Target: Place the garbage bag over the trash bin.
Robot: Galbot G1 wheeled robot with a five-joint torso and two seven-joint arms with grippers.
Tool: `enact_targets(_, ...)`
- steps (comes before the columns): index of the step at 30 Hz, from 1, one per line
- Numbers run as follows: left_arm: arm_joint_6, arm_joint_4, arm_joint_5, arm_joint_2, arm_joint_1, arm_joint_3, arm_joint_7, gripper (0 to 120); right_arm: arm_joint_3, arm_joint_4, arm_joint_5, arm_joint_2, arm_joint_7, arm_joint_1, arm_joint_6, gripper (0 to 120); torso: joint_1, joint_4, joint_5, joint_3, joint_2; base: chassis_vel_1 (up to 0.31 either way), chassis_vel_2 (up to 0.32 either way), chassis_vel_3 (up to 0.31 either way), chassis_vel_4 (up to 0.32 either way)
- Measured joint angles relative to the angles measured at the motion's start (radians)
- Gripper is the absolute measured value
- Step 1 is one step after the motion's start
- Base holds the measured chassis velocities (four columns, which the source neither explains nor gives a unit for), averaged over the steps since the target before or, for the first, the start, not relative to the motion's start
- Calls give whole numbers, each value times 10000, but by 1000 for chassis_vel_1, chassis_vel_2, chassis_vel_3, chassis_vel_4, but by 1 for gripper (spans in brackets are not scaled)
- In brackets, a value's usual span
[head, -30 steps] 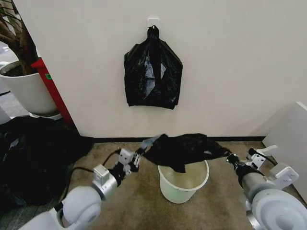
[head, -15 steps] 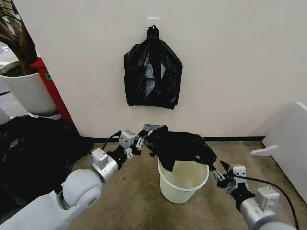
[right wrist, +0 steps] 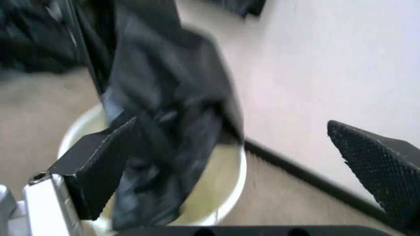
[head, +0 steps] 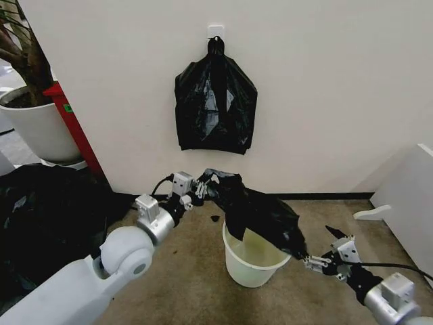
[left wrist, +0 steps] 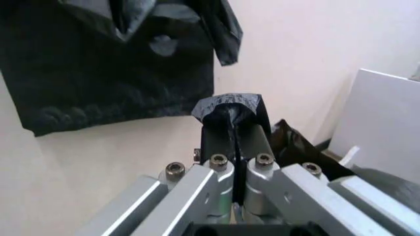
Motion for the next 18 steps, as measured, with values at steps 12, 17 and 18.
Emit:
enact_targets(12,66,-39,-55,-33,-118,276,-133,0,-2449,1769,6182,-134,6903,1614,-3370,100,0,-2,-11,0,0,0,0,0,0)
enact_targets(17,99,32,-52,-45,-389,486,-221,0,-6170,1815,8627,97,12588,3804,-4299,100,0,6,-3,1,0,0,0,0,0)
enact_targets(18,99,34,-52,-53,-399,492,-242,0,-6402,1816,8389,113,12855,3817,-4308,100,0,7,-5,0,0,0,0,0,0)
